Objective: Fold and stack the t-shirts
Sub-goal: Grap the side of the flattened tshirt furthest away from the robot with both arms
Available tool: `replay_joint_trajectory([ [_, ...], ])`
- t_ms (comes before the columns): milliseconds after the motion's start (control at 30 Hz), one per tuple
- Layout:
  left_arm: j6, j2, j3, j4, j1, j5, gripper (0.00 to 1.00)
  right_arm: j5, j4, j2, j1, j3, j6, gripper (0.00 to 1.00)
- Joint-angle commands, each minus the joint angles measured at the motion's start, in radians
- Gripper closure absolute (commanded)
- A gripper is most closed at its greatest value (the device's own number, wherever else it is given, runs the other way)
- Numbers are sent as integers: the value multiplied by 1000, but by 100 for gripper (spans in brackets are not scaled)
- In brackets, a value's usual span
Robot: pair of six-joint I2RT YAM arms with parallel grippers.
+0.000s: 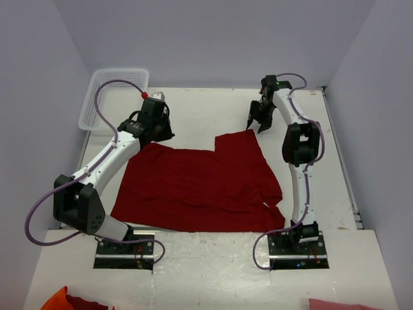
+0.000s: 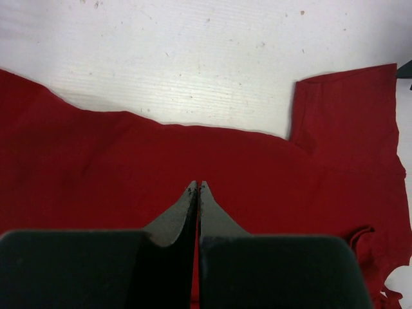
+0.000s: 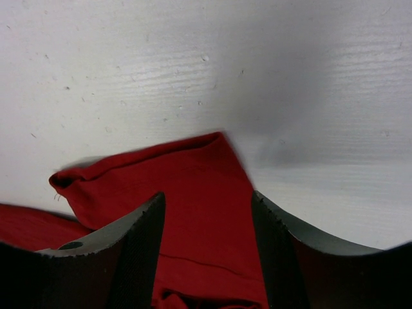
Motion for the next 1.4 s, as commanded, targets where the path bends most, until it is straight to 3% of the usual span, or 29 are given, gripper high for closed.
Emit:
replay_joint_trajectory([
  [0,20,-36,9,30,-5,37,100,-21,-53,7,7,26,17,43],
  [300,28,-54,8,18,-5,28,100,54,85,-70,10,-91,112,44],
  [433,28,-59,11,19,-5,20,100,181,150,-112,50,-163,138,42],
  [633,26,-41,13,21,-5,44,100,189,45,-40,73,-34,110,41],
  [967,26,-59,6,24,-6,37,100,177,30,-44,77,-48,97,43],
  [1167,37,-62,-6,22,-5,31,100,263,42,-56,79,-58,89,44],
  [1367,45,-62,-10,24,-5,31,100,217,-100,28,79,70,-14,46],
])
